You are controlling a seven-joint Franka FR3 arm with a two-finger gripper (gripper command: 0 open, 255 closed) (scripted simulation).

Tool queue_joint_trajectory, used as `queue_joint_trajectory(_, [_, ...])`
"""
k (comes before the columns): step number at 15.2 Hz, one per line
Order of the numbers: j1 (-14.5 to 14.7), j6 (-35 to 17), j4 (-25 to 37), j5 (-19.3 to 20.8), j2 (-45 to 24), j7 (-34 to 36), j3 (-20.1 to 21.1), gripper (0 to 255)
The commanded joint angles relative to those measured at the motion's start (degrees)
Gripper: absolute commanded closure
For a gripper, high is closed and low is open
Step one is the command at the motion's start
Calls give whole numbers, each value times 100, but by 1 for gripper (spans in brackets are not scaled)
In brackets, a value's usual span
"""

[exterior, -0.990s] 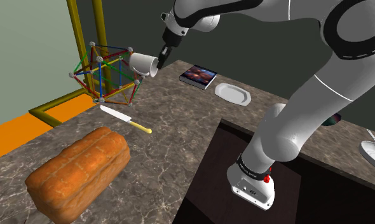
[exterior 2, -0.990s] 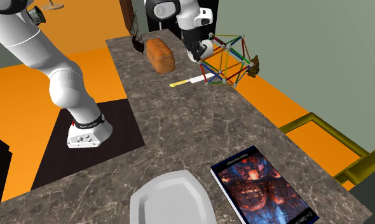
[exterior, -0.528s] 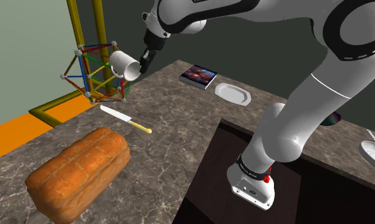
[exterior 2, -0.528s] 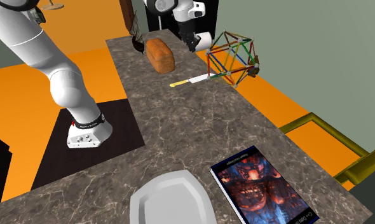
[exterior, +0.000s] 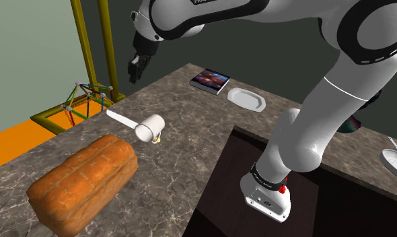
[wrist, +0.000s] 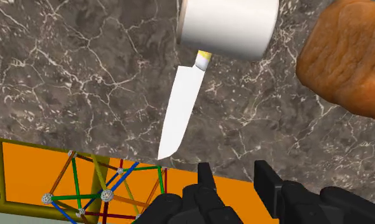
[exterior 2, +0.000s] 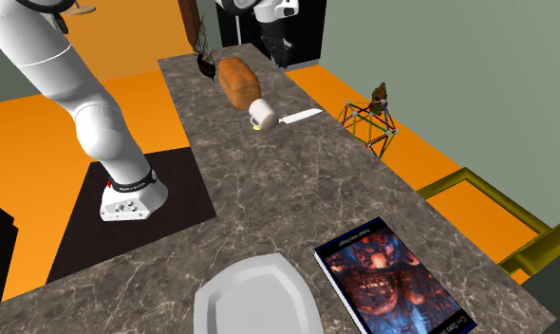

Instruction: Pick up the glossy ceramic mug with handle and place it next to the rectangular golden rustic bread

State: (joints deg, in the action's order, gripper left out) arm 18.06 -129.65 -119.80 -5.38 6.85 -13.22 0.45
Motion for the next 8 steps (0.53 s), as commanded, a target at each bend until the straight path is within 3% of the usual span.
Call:
queue_joint_trajectory(1, [48, -156, -206, -33, 48, -325, 10, 0])
queue_joint_trajectory(8, [435, -1223, -1610, -329, 312, -2745, -34, 0])
